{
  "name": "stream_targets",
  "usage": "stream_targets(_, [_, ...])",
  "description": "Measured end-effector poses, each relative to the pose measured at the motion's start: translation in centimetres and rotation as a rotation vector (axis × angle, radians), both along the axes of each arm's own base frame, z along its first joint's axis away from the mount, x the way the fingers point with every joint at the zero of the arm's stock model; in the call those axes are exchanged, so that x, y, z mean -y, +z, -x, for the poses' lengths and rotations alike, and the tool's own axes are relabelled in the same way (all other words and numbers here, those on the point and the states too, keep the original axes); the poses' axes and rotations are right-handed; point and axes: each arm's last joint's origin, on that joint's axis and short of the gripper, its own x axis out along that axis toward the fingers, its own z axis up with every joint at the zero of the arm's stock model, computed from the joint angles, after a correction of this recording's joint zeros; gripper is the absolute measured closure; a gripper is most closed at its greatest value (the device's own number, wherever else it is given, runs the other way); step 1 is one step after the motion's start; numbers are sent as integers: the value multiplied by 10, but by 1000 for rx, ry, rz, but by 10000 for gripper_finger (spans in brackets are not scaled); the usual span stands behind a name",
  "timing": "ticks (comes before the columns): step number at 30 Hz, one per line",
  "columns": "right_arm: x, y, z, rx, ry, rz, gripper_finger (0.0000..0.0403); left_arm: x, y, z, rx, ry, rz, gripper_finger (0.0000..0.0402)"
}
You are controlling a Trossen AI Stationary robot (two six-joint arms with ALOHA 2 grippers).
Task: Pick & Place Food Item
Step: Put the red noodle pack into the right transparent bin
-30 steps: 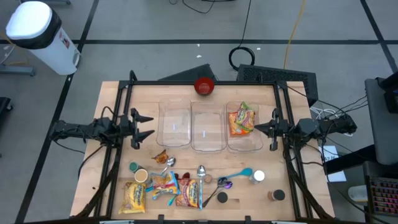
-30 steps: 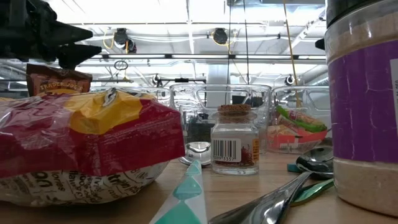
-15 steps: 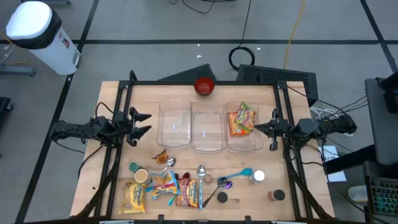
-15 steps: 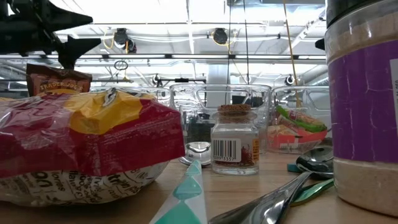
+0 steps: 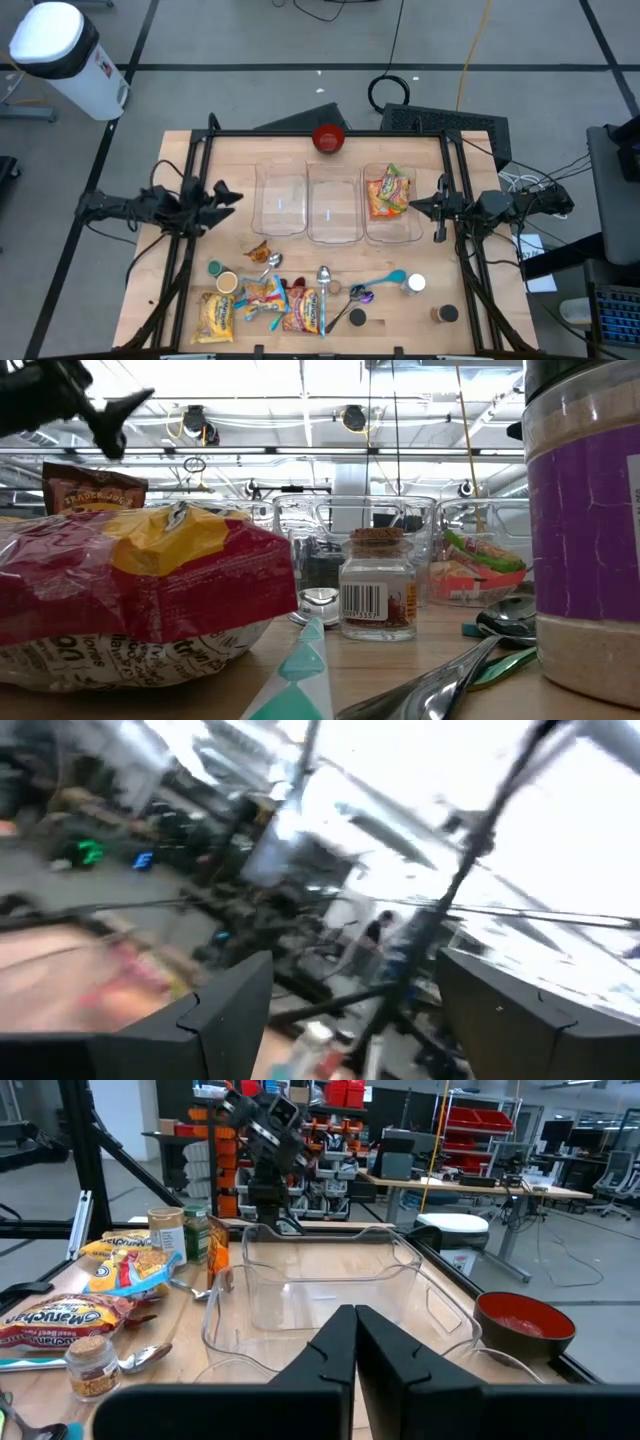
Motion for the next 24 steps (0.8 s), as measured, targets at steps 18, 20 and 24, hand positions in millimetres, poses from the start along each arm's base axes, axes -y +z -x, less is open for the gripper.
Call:
stream_targets(18, [0, 0, 0, 0, 1, 0, 403, 77, 79, -140, -687, -284, -395, 117])
stream_targets(20, [0, 0, 0, 0, 1, 0, 403, 90, 73, -156, -725, -332, -412, 117])
stream_targets(24, [0, 0, 0, 0, 1, 0, 403, 108, 52, -179, -812, -370, -443, 117])
